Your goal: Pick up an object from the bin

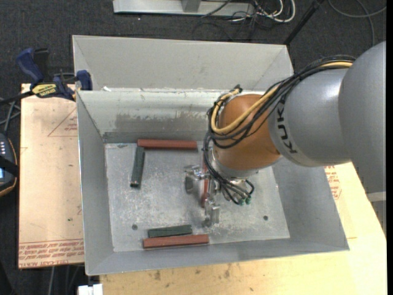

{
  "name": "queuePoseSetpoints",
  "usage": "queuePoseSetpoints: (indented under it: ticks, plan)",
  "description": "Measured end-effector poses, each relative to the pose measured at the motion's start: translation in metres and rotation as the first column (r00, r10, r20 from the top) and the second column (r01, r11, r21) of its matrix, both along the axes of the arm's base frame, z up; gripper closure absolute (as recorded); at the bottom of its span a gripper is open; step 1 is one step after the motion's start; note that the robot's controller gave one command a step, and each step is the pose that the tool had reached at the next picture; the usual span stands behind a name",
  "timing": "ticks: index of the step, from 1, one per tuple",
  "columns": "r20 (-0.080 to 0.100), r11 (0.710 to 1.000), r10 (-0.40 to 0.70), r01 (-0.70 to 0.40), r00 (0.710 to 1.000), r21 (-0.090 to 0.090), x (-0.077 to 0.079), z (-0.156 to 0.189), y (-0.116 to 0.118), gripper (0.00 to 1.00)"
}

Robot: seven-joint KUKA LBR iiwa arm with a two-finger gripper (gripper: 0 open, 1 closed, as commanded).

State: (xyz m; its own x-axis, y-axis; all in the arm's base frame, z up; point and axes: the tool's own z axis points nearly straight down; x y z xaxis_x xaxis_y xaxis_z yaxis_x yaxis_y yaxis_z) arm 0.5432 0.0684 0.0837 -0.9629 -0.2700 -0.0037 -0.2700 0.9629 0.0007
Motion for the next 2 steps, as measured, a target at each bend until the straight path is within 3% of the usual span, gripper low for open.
queuePoseSetpoints:
  ticks: [1, 2]
  plan:
    - [-0.006, 0.988, 0.155, -0.155, 0.988, 0.000, 0.032, 0.003, -0.017, 0.00]
    - [0.003, 0.947, 0.322, -0.322, 0.947, -0.002, 0.065, 0.002, -0.018, 0.00]
